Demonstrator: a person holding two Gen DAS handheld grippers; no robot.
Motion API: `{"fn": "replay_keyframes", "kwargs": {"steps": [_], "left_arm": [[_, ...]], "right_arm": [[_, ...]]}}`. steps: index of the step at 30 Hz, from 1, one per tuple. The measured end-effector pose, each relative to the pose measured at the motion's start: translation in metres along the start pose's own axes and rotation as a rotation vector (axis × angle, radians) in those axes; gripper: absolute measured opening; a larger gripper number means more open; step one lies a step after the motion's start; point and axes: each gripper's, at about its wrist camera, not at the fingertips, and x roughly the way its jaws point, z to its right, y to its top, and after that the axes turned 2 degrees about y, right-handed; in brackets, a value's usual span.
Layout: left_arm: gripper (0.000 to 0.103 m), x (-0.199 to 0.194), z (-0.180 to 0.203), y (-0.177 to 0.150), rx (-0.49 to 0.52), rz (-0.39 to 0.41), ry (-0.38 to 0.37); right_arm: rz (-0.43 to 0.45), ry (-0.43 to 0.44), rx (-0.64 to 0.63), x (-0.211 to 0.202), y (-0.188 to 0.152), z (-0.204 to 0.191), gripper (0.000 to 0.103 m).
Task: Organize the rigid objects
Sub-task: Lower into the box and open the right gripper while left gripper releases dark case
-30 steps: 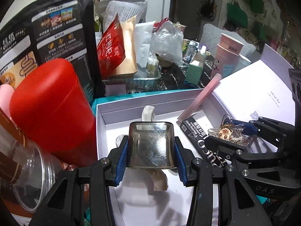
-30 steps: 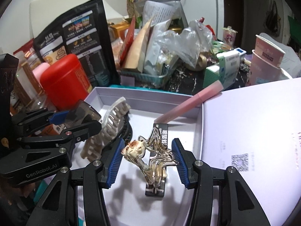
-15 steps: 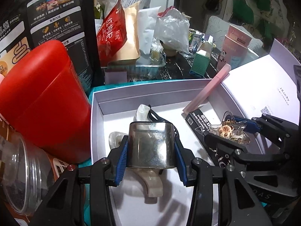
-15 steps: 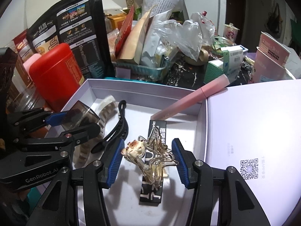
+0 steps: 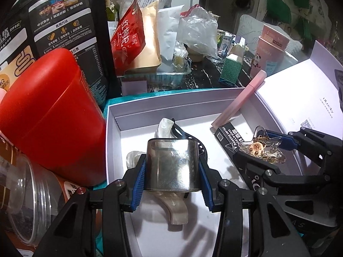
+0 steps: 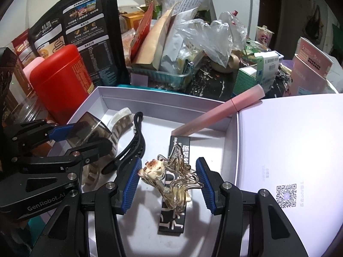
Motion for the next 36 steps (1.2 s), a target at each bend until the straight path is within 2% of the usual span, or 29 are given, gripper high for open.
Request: {"fn": "replay_keyframes", "kwargs": {"steps": [5, 13, 28, 36], "left_arm": [[0.045, -0.003, 0.001, -0.001, 0.008, -0.009, -0.001], [0.045, -0.012, 0.002, 0.003, 0.016, -0.021, 0.032], [0.045, -0.067, 0.012, 0.006, 0.027, 0.064, 0.053], [0.045, -0.097, 0.016, 0.004, 0.022, 0.115, 0.063]], "right_arm": [[-0.005, -0.022, 0.006, -0.006, 0.0, 0.002, 0.062], [0.018, -0.041, 0.015, -0.028, -0.002, 0.003, 0.063], [0.098, -0.072, 0.008, -0.081, -0.001, -0.002, 0.064], [0.151, -0.073, 0.044, -0.117, -0.006, 0.0, 0.064]]}}
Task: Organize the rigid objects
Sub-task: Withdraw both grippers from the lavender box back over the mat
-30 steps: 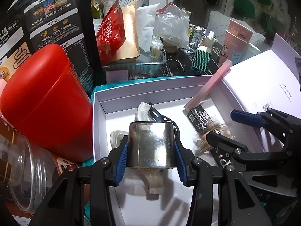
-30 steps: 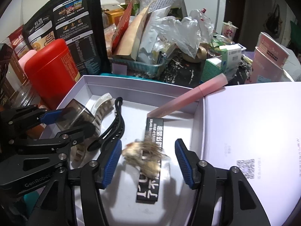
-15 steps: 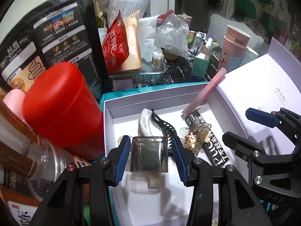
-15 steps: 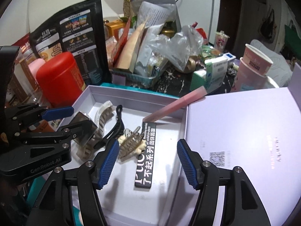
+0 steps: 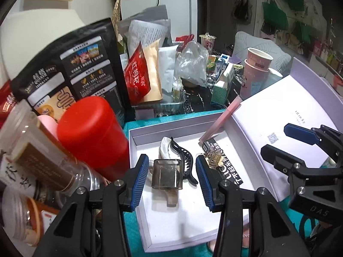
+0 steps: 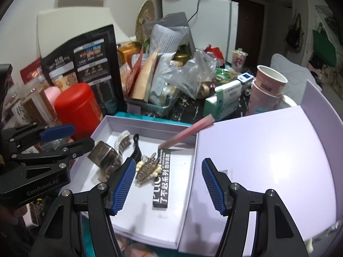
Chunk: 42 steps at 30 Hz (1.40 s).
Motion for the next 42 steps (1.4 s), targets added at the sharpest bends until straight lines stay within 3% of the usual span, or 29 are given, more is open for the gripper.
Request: {"fn": "replay_keyframes", "kwargs": {"steps": [18, 42], "left_arm": [[0.045, -0.087, 0.02, -0.019, 0.019, 0.113, -0.031], [0.045, -0.103, 0.035, -0.101, 0.019, 0.048, -0.104]], "right_arm": [[0.131, -0.002, 0.002, -0.098, -0.031, -0.012, 0.066], [0.104, 0.036, 0.023, -0.133, -0.111, -0.033, 0.068]]}}
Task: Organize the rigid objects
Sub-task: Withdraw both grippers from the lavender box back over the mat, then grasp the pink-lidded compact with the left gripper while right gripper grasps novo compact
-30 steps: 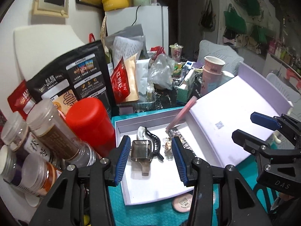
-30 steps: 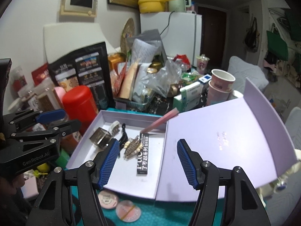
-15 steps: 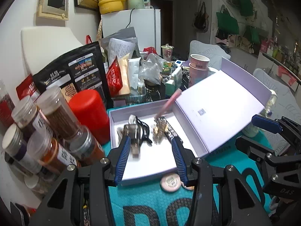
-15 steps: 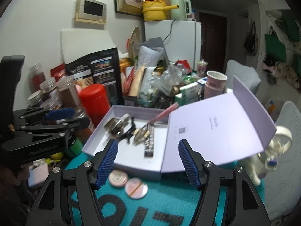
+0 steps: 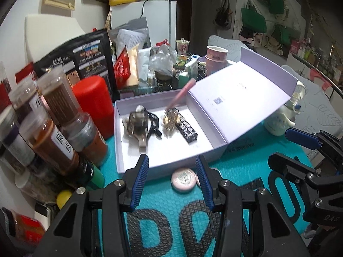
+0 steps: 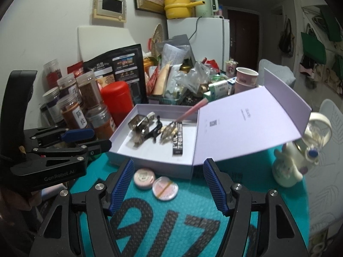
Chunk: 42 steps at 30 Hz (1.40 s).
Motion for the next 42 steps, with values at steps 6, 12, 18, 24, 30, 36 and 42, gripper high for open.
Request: {"fn": "replay_keyframes", "kwargs": {"steps": [6, 12, 18, 24, 30, 36, 42], "left_arm": [[0.045, 0.009, 0.0, -0.018, -0.012, -0.015, -0.023], [0.045, 0.017, 0.001, -0.037, -0.006, -0.029, -0.044], [0.045, 0.022, 0.001, -0.052, 0.0, -0.054, -0.051], [0.045, 0.033, -0.001, -0.064, -0.01, -0.097, -0.081], [0.045, 0.053, -0.007, -0.069, -0.018, -0.133, -0.066], [0.045, 0.071, -0.018, -0.072, -0.063, -0.182, -0.101], [0.045, 0.084, -0.027, -0.073, -0.102, -0.181, -0.108]], "right_arm": [[-0.024, 0.025, 0.026, 0.008, -0.023, 0.001, 0.068], [-0.065, 0.045, 0.039, 0.024, -0.041, 0.003, 0.068], [-0.11, 0.076, 0.074, 0.042, -0.054, 0.009, 0.068], [-0.174, 0.114, 0.097, 0.063, -0.066, 0.009, 0.068], [-0.222, 0.099, 0.096, 0.089, -0.074, 0.012, 0.068], [-0.258, 0.057, 0.062, 0.113, -0.074, 0.01, 0.068], [-0.265, 0.01, 0.03, 0.131, -0.069, 0.008, 0.068]]}}
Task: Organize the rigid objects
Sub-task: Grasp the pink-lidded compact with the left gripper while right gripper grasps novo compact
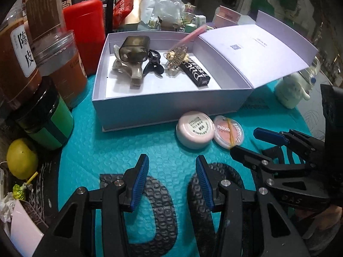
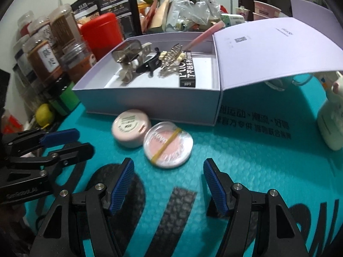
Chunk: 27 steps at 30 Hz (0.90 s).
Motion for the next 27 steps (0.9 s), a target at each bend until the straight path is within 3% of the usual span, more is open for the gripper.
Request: {"fn": "replay_keyframes", "kwargs": {"steps": [10, 13, 27], "left_arm": [[0.045, 0.012, -0.003, 0.012, -0.009, -0.026, -0.068], [0.045, 0.016, 0.001, 0.014, 0.002, -0.034, -0.086], [0.046, 0.043, 0.023, 0.028, 0.038, -0.085, -0.094]], "right_arm": [[-0.02, 0.0, -0.024, 0.02, 0.009, -0.004, 0.068], [-0.008, -0.013, -0.031, 0.022, 0.01, -0.004, 0.055], [-0.005, -0.022, 0.008, 0.007, -0.004, 0.014, 0.054]]}}
